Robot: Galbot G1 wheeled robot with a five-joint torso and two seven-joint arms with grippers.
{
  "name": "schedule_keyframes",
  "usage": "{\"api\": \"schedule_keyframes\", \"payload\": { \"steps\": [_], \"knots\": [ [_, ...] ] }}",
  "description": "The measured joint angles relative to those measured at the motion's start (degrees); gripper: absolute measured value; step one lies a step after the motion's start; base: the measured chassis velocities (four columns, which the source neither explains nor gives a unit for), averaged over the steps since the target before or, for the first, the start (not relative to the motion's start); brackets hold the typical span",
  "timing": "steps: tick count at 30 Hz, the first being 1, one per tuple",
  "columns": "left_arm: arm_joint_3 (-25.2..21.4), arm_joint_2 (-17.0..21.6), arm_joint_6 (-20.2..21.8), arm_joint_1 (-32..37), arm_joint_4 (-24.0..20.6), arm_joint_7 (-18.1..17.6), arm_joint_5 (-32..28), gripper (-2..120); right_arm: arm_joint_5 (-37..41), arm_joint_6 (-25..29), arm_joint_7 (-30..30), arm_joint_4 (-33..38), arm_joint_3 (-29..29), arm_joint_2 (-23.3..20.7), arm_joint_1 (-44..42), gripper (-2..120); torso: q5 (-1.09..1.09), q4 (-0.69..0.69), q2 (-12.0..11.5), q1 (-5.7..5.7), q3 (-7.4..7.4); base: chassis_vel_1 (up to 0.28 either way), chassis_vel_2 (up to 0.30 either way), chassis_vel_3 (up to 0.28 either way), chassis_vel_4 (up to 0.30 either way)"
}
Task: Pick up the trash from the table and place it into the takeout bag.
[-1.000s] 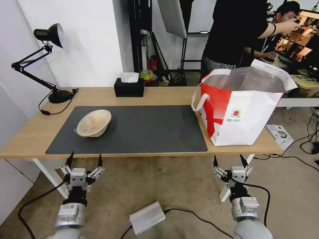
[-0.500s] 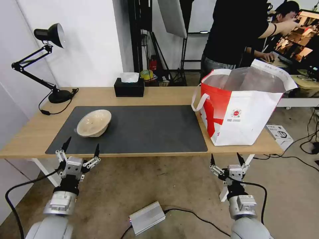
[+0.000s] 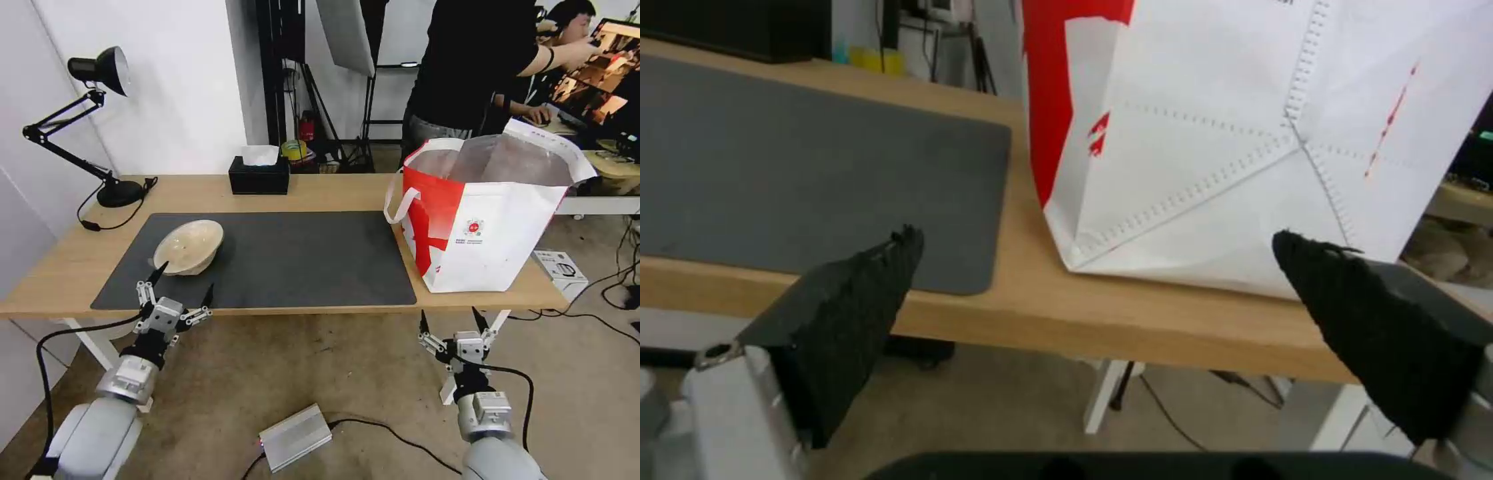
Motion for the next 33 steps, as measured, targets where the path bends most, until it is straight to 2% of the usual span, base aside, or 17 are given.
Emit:
{"api": "schedule_keyframes", "payload": {
  "steps": [6, 24, 33],
  "knots": [
    [0.64, 3.03, -0.02, -1.38, 2.29, 0.25, -0.55, 100, -0.03, 0.0, 0.0, -0.15, -0.45, -0.01, 0.64, 100, 0.01, 0.01, 0.0, 0.0, 0.0, 0.0, 0.0, 0.0, 0.0],
    [1.59, 8.19, -0.12, -4.74, 7.11, 0.51, -1.47, 100, -0.19, 0.0, 0.02, -0.66, -0.84, 0.45, 0.99, 100, 0.01, 0.0, 0.0, 0.0, 0.0, 0.0, 0.0, 0.0, 0.0],
    [2.23, 9.43, -0.13, -5.95, 9.13, 0.61, -2.01, 100, -0.23, 0.01, 0.03, -1.13, -0.98, 0.77, 1.32, 100, 0.01, 0.0, 0.0, 0.0, 0.0, 0.0, 0.0, 0.0, 0.0]
  ]
}}
